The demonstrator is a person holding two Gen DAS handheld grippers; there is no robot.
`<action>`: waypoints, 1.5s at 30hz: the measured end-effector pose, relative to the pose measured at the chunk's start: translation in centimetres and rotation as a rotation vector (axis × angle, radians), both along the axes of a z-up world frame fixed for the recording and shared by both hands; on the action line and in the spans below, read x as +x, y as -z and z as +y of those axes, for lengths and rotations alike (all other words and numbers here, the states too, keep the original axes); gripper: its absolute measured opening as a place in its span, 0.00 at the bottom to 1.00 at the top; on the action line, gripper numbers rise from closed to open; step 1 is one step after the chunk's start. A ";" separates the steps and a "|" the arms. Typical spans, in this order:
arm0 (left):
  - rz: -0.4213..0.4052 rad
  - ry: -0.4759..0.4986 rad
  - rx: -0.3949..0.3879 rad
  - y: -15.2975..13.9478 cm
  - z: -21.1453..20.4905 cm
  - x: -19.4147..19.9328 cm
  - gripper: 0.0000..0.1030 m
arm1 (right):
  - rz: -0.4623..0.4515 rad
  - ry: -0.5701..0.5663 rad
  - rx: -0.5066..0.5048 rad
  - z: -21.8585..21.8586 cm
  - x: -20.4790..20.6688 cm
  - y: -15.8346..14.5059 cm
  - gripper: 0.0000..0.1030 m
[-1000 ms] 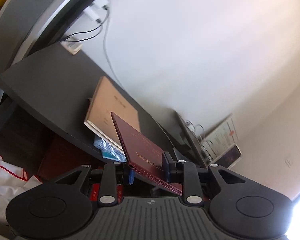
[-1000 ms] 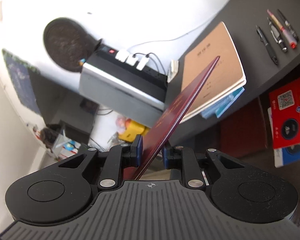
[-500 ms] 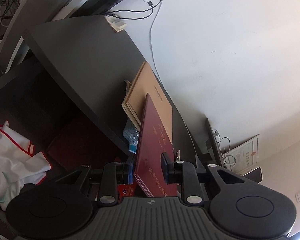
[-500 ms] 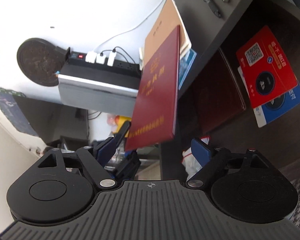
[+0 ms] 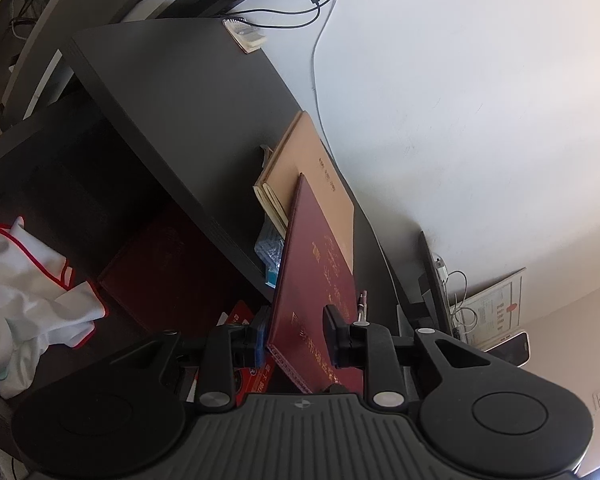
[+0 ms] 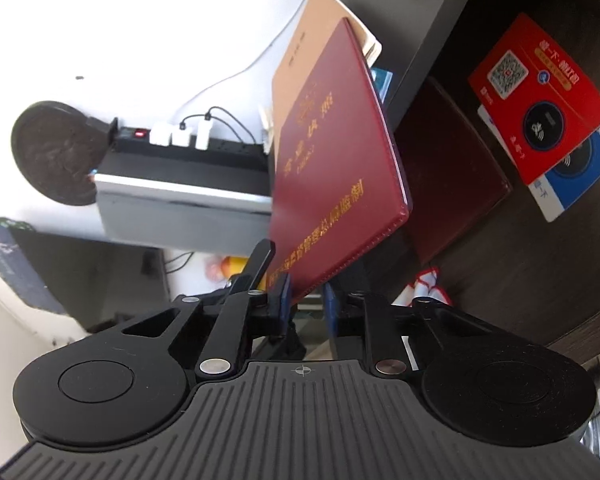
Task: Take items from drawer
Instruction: 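Lower the red booklet onto the tan notebook and open the right gripper, then withdraw the right tool from the desktop while the left tool backs away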
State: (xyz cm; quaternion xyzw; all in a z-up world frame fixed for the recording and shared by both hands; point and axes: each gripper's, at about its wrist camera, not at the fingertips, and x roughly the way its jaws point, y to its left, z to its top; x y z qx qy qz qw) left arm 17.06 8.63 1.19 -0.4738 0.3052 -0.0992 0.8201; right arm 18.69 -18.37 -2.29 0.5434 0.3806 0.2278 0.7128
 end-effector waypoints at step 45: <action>0.019 0.104 0.398 0.5 0.7 -8.5 0.77 | -0.051 -0.089 -0.563 -1.1 1.1 -6.7 0.84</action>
